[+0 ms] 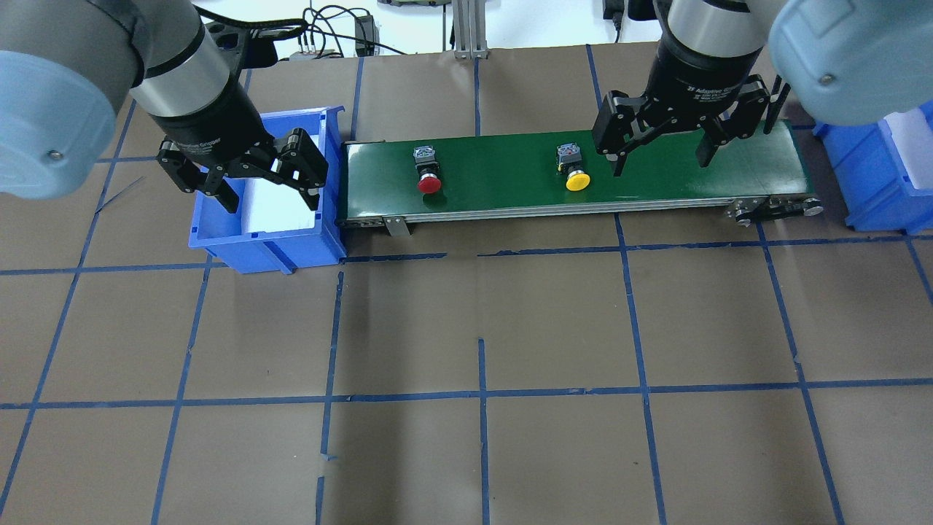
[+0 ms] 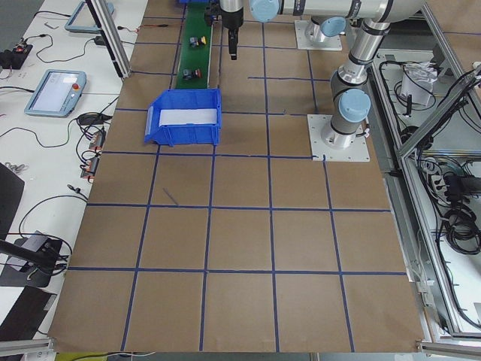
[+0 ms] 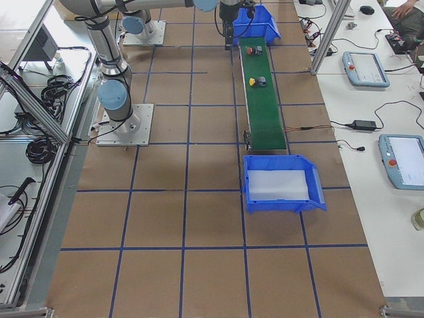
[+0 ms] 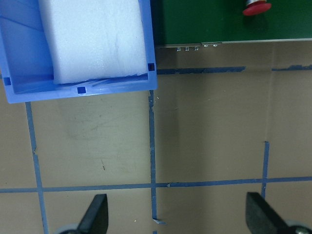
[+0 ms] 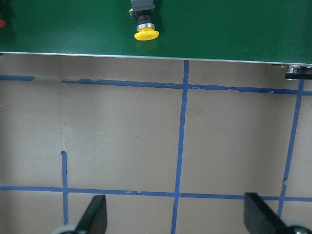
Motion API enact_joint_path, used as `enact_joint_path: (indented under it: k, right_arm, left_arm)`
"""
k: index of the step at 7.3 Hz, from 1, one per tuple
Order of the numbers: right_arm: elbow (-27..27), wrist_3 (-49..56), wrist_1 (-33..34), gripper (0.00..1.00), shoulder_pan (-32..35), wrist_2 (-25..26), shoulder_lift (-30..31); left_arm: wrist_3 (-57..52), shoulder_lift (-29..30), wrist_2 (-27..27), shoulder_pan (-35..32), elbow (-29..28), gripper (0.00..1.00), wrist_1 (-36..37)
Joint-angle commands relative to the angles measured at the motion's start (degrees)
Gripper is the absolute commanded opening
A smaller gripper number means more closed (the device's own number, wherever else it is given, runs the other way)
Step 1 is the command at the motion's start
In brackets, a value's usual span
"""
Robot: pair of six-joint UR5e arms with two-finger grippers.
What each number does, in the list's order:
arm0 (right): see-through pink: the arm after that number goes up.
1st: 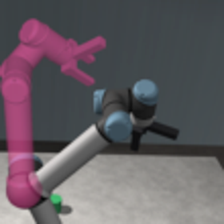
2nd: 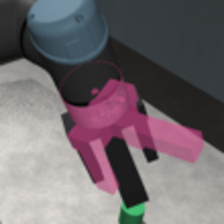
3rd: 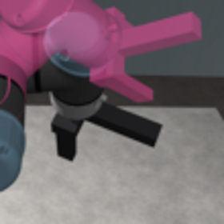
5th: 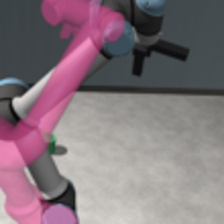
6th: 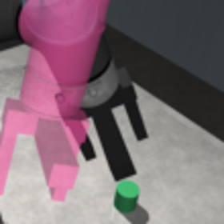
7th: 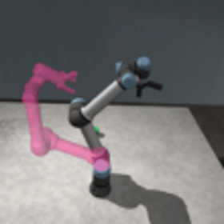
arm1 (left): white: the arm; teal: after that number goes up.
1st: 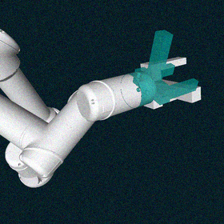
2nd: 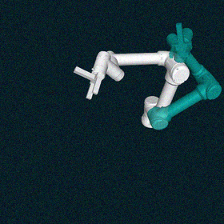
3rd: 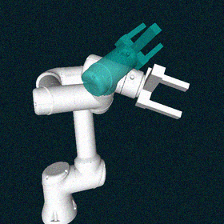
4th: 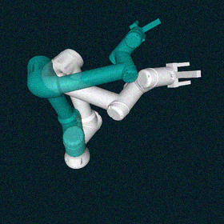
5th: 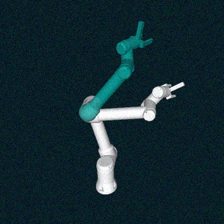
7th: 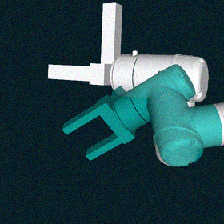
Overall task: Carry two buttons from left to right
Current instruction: 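Open the left gripper and withdraw it beside the blue bin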
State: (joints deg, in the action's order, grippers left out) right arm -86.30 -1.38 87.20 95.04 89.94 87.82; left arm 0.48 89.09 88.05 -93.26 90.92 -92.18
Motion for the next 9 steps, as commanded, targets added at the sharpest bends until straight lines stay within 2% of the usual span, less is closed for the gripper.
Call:
enact_joint_path:
  k: [1,3,7,9]
  right_arm:
    - [0.1,0.0,0.4,1.00,0.1,-1.8,-0.6]
    - [0.3,-0.2,0.6,1.00,0.1,-1.2,-0.9]
    - [0.0,0.1,0.8,1.00,-0.4,-1.1,-0.5]
    - [-0.1,0.2,0.7,1.00,-0.2,-1.0,-0.5]
  left_arm:
    - [0.0,-0.3,-0.6,-2.0,-1.2,0.98,-0.3]
    - [0.0,0.0,-1.0,-2.0,-1.2,0.98,-0.1]
    - [-0.3,0.0,2.6,-0.6,-1.2,0.99,-0.7]
    - [-0.2,-0.2,2.5,-0.1,-0.2,0.99,-0.5]
